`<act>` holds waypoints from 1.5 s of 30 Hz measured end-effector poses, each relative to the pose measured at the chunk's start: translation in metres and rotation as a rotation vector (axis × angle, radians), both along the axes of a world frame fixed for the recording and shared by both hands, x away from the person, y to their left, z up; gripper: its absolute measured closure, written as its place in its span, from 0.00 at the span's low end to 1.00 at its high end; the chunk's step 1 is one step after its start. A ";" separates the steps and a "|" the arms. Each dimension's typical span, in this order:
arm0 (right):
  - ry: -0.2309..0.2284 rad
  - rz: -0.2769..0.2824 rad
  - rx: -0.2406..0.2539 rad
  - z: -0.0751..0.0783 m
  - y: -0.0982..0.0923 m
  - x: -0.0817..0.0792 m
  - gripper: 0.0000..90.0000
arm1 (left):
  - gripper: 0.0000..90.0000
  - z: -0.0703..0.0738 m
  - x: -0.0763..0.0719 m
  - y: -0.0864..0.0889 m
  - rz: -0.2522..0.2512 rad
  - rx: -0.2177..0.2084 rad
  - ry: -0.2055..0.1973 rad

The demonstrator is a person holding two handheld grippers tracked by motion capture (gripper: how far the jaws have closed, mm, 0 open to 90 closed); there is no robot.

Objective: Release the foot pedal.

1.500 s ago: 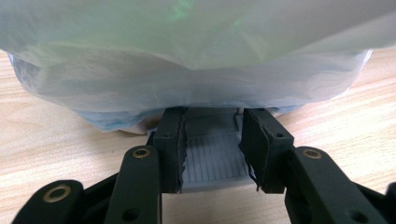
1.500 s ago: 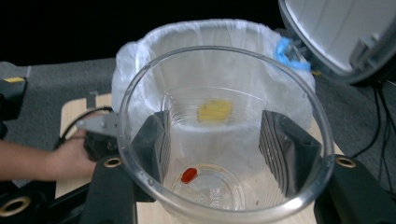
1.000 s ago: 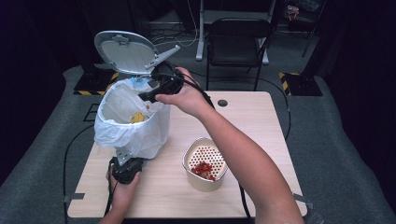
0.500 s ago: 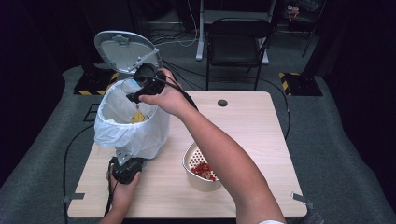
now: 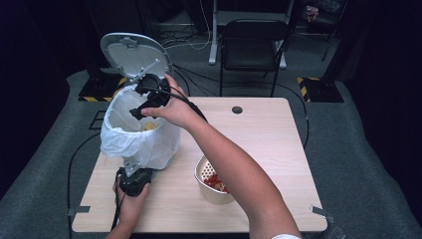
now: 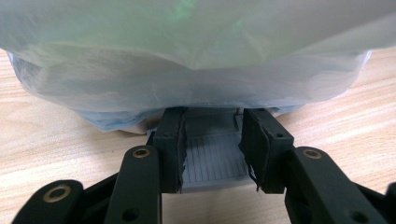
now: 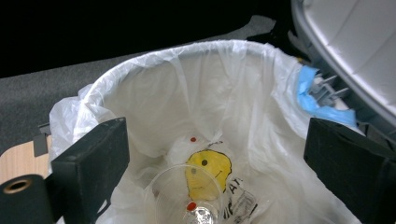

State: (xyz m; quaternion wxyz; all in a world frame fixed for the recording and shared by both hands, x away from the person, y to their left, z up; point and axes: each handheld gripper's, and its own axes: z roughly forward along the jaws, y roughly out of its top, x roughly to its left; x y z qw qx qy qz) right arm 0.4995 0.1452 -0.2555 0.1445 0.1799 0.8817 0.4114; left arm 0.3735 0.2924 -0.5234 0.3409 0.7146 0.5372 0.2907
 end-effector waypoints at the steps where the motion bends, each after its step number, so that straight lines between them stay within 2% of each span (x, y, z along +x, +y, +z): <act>1: -0.003 0.002 0.012 0.001 -0.003 -0.001 0.10 | 0.67 0.000 0.000 0.000 0.000 0.002 0.005; 2: 0.010 -0.004 0.010 0.003 -0.006 -0.003 0.12 | 0.67 0.000 0.000 0.000 0.000 0.002 0.006; 4: 0.005 0.002 0.014 0.006 -0.015 -0.007 0.16 | 0.67 0.000 0.000 0.000 0.000 0.001 0.003; 7: -0.005 0.018 0.013 0.010 -0.033 -0.014 0.17 | 0.67 0.000 0.000 0.001 -0.001 -0.003 -0.002; 10: -0.012 0.019 0.020 0.011 -0.059 -0.022 0.19 | 0.67 -0.001 0.001 0.001 0.004 -0.014 -0.016; 11: -0.009 0.007 0.037 0.010 -0.068 -0.024 0.20 | 0.66 0.000 0.000 0.002 -0.008 -0.025 -0.002; 13: -0.006 -0.008 0.031 0.009 -0.092 -0.029 0.20 | 0.64 -0.001 -0.001 0.004 -0.016 -0.034 -0.011; 14: -0.010 -0.016 0.030 0.008 -0.098 -0.030 0.20 | 0.62 -0.001 -0.002 0.004 -0.023 -0.053 -0.006; 15: -0.022 -0.019 0.029 0.006 -0.105 -0.030 0.20 | 0.60 -0.002 -0.003 0.003 -0.020 -0.115 0.007; 17: -0.038 -0.044 0.025 0.003 -0.125 -0.031 0.21 | 0.54 0.000 -0.003 0.004 -0.010 -0.125 0.018; 18: -0.025 -0.072 0.019 0.001 -0.133 -0.033 0.21 | 0.51 0.001 -0.002 0.006 -0.014 -0.089 0.021; 19: -0.026 -0.080 0.015 -0.001 -0.139 -0.033 0.21 | 0.49 0.002 -0.003 0.006 0.002 -0.125 0.037; 20: -0.029 -0.091 0.011 -0.003 -0.147 -0.033 0.21 | 0.48 0.003 -0.003 0.008 -0.001 -0.098 0.028; 21: -0.022 -0.105 0.015 -0.006 -0.154 -0.033 0.21 | 0.47 0.005 -0.003 0.008 0.005 -0.110 0.035; 22: -0.022 -0.118 0.019 -0.009 -0.163 -0.033 0.21 | 0.47 0.006 -0.004 0.008 0.008 -0.110 0.022; 23: -0.026 -0.121 0.019 -0.011 -0.168 -0.033 0.21 | 0.46 0.008 -0.005 0.004 0.028 -0.168 0.001; 24: -0.022 -0.137 0.018 -0.014 -0.174 -0.034 0.21 | 0.45 0.009 -0.005 0.003 0.043 -0.180 -0.017; 25: -0.035 -0.142 0.015 -0.018 -0.181 -0.034 0.21 | 0.44 0.013 -0.007 0.005 0.032 -0.162 -0.005; 26: -0.031 -0.155 0.014 -0.022 -0.186 -0.035 0.21 | 0.44 0.014 -0.008 0.004 0.036 -0.187 0.000; 27: -0.025 -0.165 0.011 -0.026 -0.191 -0.036 0.21 | 0.43 0.018 -0.009 0.008 0.024 -0.129 0.005; 30: -0.012 -0.198 0.013 -0.038 -0.207 -0.040 0.21 | 0.41 0.024 -0.012 0.010 0.036 -0.168 0.010; 32: -0.016 -0.212 0.015 -0.045 -0.217 -0.043 0.21 | 0.39 0.027 -0.014 0.014 0.021 -0.162 0.039; 34: -0.013 -0.226 0.013 -0.052 -0.225 -0.045 0.21 | 0.39 0.027 -0.017 0.018 0.011 -0.148 0.051; 36: -0.001 -0.240 0.027 -0.060 -0.236 -0.049 0.21 | 0.38 0.027 -0.020 0.021 0.011 -0.163 0.064; 37: -0.004 -0.242 0.028 -0.063 -0.239 -0.050 0.22 | 0.38 0.026 -0.022 0.021 0.024 -0.193 0.050; 39: 0.006 -0.265 0.029 -0.073 -0.250 -0.054 0.22 | 0.37 0.025 -0.024 0.026 0.019 -0.187 0.049; 42: 0.005 -0.303 0.032 -0.087 -0.266 -0.061 0.22 | 0.36 0.023 -0.027 0.033 0.016 -0.149 0.045; 45: 0.009 -0.335 0.034 -0.097 -0.280 -0.066 0.22 | 0.36 0.021 -0.029 0.038 0.027 -0.154 0.037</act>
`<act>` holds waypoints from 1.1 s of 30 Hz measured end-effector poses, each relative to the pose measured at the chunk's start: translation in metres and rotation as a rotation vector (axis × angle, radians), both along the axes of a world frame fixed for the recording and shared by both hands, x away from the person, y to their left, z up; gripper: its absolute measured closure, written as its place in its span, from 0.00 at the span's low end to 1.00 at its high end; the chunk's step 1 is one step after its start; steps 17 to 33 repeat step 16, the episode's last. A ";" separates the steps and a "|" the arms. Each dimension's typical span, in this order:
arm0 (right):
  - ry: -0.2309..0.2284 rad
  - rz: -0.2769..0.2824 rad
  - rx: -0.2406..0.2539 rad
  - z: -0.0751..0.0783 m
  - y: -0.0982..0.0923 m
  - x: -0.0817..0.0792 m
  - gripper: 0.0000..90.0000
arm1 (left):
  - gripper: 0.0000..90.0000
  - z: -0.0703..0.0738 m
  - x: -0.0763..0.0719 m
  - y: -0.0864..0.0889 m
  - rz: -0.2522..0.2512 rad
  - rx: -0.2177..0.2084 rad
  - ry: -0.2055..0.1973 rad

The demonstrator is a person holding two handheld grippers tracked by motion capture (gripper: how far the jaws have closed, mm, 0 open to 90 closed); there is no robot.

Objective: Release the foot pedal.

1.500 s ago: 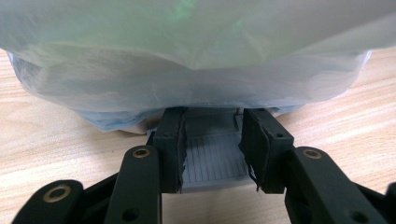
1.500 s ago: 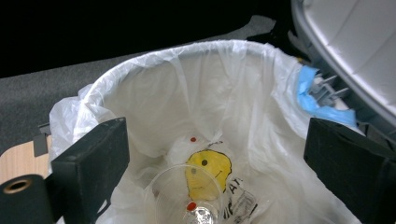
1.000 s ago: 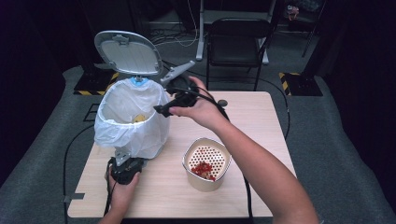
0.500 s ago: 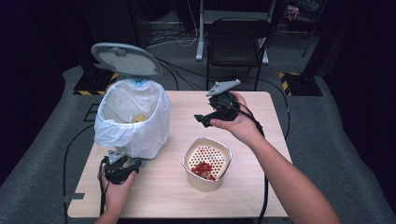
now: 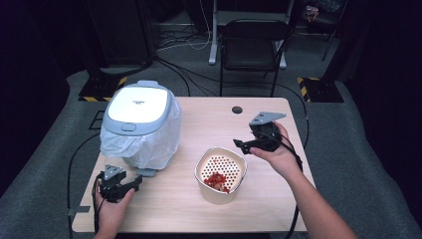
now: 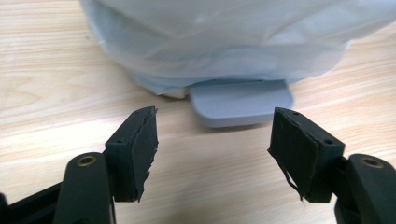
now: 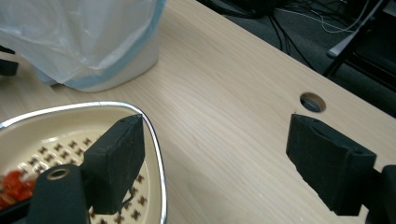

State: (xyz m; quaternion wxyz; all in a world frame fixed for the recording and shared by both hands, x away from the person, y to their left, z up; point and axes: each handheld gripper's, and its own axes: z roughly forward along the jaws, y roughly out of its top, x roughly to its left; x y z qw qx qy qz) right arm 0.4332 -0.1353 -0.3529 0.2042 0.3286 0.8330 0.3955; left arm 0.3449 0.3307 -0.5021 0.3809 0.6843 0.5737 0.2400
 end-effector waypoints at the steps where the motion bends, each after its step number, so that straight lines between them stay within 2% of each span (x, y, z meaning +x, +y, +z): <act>1: 0.001 -0.011 0.002 -0.003 -0.004 -0.002 0.22 | 0.35 -0.001 0.000 0.003 0.001 0.004 0.003; 2: 0.001 -0.027 0.004 -0.006 -0.010 -0.004 0.22 | 0.35 -0.003 0.001 0.004 0.012 0.001 -0.009; 4: 0.005 -0.050 0.025 -0.013 -0.021 -0.008 0.22 | 0.35 -0.006 0.001 0.007 0.021 -0.001 -0.009; 9: 0.007 -0.129 0.049 -0.037 -0.051 -0.021 0.22 | 0.34 -0.012 0.002 0.011 0.042 0.035 -0.012; 10: 0.010 -0.146 0.054 -0.043 -0.057 -0.024 0.22 | 0.34 -0.014 0.003 0.010 0.045 0.033 -0.014; 12: 0.025 -0.180 0.053 -0.057 -0.065 -0.030 0.22 | 0.33 -0.016 0.003 0.010 0.043 0.052 0.013; 13: 0.029 -0.197 0.051 -0.064 -0.069 -0.032 0.22 | 0.33 -0.017 0.004 0.010 0.040 0.066 0.006; 15: 0.045 -0.228 0.055 -0.082 -0.077 -0.037 0.22 | 0.33 -0.019 0.005 0.008 0.023 0.097 0.017; 16: 0.050 -0.241 0.061 -0.088 -0.079 -0.038 0.22 | 0.33 -0.020 0.006 0.005 0.019 0.102 0.006; 33: 0.050 -0.241 0.061 -0.088 -0.079 -0.038 0.22 | 0.33 -0.020 0.006 0.005 0.019 0.102 0.006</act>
